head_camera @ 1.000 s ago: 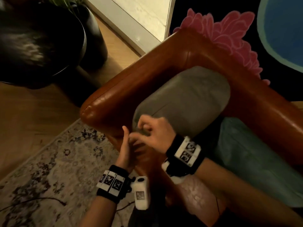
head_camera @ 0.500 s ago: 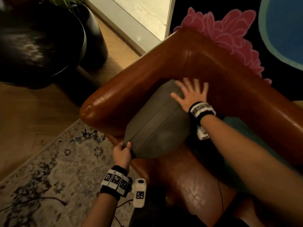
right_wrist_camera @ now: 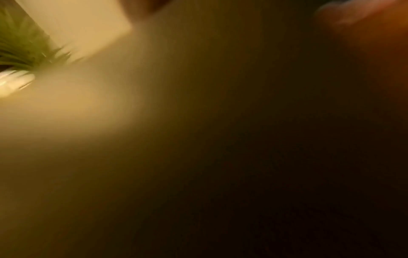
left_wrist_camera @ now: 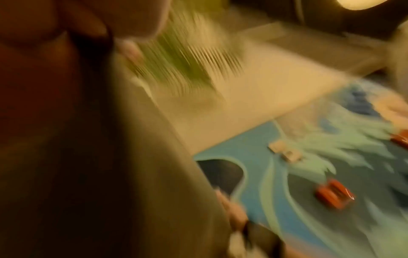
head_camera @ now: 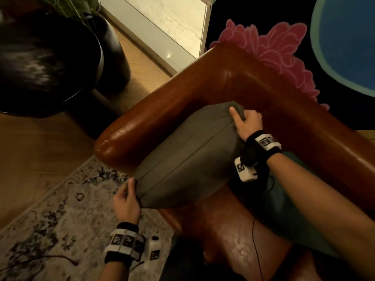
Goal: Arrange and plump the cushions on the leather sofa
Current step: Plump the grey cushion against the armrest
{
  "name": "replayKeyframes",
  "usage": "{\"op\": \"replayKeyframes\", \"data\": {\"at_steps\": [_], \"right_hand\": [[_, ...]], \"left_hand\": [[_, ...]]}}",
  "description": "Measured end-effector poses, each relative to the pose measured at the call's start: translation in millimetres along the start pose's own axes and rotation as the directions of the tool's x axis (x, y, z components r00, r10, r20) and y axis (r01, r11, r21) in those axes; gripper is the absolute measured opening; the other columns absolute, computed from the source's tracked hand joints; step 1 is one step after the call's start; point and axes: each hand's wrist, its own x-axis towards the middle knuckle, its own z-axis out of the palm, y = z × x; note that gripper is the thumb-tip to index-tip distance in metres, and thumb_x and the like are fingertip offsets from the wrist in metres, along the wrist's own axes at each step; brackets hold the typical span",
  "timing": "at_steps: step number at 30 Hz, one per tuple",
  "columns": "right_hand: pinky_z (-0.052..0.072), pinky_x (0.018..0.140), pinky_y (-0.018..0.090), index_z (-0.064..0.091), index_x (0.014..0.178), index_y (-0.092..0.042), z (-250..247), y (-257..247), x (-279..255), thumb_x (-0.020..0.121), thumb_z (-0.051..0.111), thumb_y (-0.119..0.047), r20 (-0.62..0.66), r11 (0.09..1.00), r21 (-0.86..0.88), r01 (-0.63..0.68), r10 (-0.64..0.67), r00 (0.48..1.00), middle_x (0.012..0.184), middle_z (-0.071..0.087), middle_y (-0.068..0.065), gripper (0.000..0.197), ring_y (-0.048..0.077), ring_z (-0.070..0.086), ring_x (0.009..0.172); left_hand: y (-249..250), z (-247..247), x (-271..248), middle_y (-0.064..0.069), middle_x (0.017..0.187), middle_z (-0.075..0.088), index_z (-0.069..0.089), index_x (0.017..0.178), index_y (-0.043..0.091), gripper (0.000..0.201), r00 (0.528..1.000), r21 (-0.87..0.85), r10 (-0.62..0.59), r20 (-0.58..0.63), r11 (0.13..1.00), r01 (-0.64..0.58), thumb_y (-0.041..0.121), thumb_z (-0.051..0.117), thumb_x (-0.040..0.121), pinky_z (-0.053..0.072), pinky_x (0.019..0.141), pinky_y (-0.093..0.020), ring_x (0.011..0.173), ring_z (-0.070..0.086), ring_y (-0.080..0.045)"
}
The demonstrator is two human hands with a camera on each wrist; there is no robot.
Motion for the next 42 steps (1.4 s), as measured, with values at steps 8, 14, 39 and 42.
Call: {"op": "replayKeyframes", "data": {"at_steps": [8,14,39,42], "right_hand": [[0.034,0.045,0.038,0.040,0.047,-0.010,-48.1,-86.6,-54.1,0.089,0.059,-0.045,-0.104,0.909,0.223,0.351,-0.335,0.936,0.045,0.048,0.015,0.058,0.025,0.047,0.042],[0.037,0.049,0.034,0.052,0.062,-0.013,7.6,-124.0,-129.3,0.085,0.048,-0.061,0.267,0.846,0.045,0.532,-0.523,0.809,0.053,0.058,0.006,0.054,0.024,0.059,0.055],[0.024,0.107,0.065,0.023,0.151,-0.023,78.9,70.4,-111.3,0.054,0.032,-0.098,0.749,-0.001,0.406,-0.914,0.574,0.332,0.156,0.024,0.011,0.123,0.042,0.026,0.140],[0.026,0.114,0.055,0.025,0.149,-0.028,160.0,162.4,-114.3,0.027,0.040,-0.103,0.670,-0.027,0.473,-0.881,0.660,0.339,0.156,0.025,0.007,0.144,0.033,0.030,0.141]], "left_hand": [[-34.4,-27.2,19.2,-0.019,0.075,0.064,0.057,0.098,0.000,0.063,0.979,0.336,-0.085,0.186,0.942,0.018,0.061,0.044,0.089,0.052,0.060,-0.040,0.068,0.063,-0.036],[-21.4,-6.4,-6.2,-0.007,0.101,0.069,0.064,0.097,0.022,0.067,0.932,0.139,-0.169,0.322,0.982,0.130,0.082,0.044,0.075,0.050,0.092,-0.051,0.099,0.065,-0.030],[-20.8,14.8,35.2,-0.016,0.101,0.070,0.068,0.100,0.006,0.021,0.871,0.020,-0.401,0.286,0.911,0.413,0.025,0.063,0.092,0.052,0.091,-0.056,0.098,0.066,-0.035],[-29.9,7.8,37.4,-0.012,0.099,0.072,0.069,0.093,0.015,0.023,0.881,0.081,-0.355,0.314,0.934,0.348,0.035,0.072,0.083,0.054,0.089,-0.055,0.095,0.068,-0.030]]}}
